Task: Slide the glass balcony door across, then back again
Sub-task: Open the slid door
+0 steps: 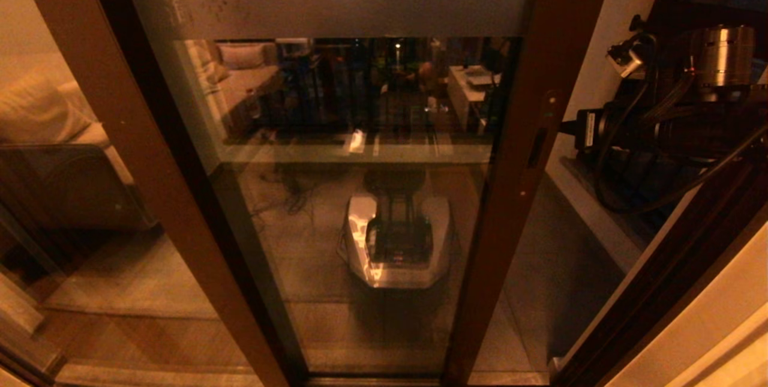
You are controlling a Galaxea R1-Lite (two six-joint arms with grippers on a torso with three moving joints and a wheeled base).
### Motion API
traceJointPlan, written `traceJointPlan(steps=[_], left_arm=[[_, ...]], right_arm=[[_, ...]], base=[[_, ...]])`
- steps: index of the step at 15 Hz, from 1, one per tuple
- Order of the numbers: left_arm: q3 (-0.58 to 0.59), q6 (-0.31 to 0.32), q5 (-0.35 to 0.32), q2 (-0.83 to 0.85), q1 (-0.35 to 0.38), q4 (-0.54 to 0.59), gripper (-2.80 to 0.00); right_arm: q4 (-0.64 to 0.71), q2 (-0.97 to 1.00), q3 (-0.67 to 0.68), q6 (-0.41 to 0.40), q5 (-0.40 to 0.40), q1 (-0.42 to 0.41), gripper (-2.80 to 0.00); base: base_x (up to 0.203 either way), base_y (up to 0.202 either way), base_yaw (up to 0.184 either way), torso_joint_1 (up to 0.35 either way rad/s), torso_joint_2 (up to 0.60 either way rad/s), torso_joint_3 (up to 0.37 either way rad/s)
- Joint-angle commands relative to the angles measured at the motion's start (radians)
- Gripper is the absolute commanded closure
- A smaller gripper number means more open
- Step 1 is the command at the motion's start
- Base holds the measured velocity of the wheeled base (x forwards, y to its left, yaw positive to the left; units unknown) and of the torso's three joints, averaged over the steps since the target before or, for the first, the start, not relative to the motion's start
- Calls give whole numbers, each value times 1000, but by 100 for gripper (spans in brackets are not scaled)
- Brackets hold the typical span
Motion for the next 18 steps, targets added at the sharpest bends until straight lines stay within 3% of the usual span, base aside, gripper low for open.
traceJointPlan(steps=[1, 16, 18], left_arm=[[0, 0, 0, 1, 0, 0, 0], [0, 0, 0, 1, 0, 0, 0], [0, 0, 0, 1, 0, 0, 0]], right_arm=[[1, 7, 0, -1, -6, 15, 0], [-12, 26, -10, -1, -66, 168, 0], [-44, 38, -9, 0, -104, 191, 0]], base=[[0, 0, 0, 0, 0, 0], [0, 0, 0, 0, 0, 0], [0, 0, 0, 0, 0, 0]])
